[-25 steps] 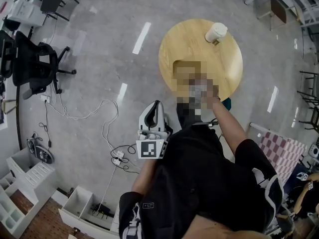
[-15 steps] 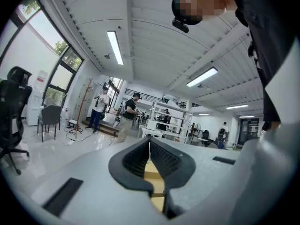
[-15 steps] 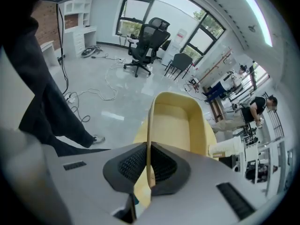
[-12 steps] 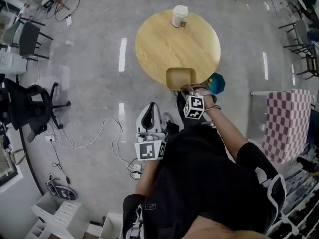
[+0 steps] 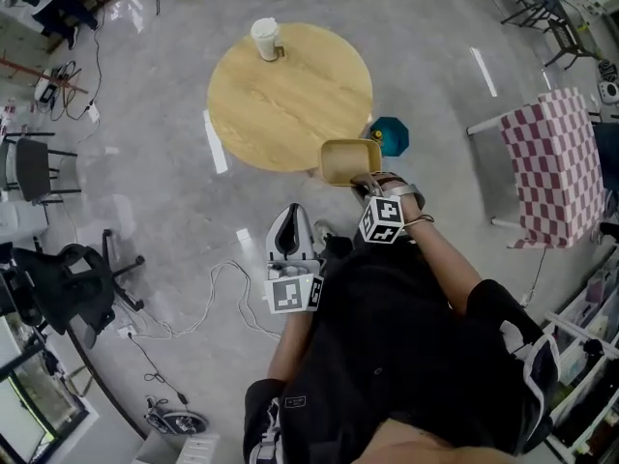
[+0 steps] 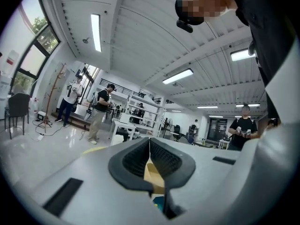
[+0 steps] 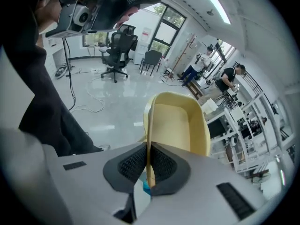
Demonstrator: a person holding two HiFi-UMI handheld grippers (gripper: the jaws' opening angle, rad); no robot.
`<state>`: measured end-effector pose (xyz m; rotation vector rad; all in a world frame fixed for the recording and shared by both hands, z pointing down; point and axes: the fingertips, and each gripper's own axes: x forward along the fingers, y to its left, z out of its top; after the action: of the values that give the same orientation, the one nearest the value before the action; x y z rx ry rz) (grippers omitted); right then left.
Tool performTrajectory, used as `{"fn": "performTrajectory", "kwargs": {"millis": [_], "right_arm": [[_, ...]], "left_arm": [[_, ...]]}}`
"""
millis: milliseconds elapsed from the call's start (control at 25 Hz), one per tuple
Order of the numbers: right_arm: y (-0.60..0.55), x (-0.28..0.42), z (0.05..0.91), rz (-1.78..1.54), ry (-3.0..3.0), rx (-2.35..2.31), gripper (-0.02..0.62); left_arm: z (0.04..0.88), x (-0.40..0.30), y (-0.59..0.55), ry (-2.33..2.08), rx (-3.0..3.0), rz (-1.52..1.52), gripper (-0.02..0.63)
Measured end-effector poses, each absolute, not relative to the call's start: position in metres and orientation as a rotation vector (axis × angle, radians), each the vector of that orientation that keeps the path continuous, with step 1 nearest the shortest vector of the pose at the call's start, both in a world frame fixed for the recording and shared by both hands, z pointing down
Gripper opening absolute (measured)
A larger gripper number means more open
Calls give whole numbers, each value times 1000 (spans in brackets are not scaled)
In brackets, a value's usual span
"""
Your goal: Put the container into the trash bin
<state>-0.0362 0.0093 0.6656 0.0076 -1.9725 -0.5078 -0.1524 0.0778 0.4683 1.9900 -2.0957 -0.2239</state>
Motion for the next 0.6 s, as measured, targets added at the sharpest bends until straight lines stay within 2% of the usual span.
{"fn": "performTrajectory", "kwargs": {"millis": [240,600], "right_arm": [[0,16,653,-446,-1989,124,35],[-7,136,645,-316,-2011,264,35]], "left_arm": [[461,-107,48,-2000,2120,-172,14],[443,4,17,-1907,2218,-137,14]]}}
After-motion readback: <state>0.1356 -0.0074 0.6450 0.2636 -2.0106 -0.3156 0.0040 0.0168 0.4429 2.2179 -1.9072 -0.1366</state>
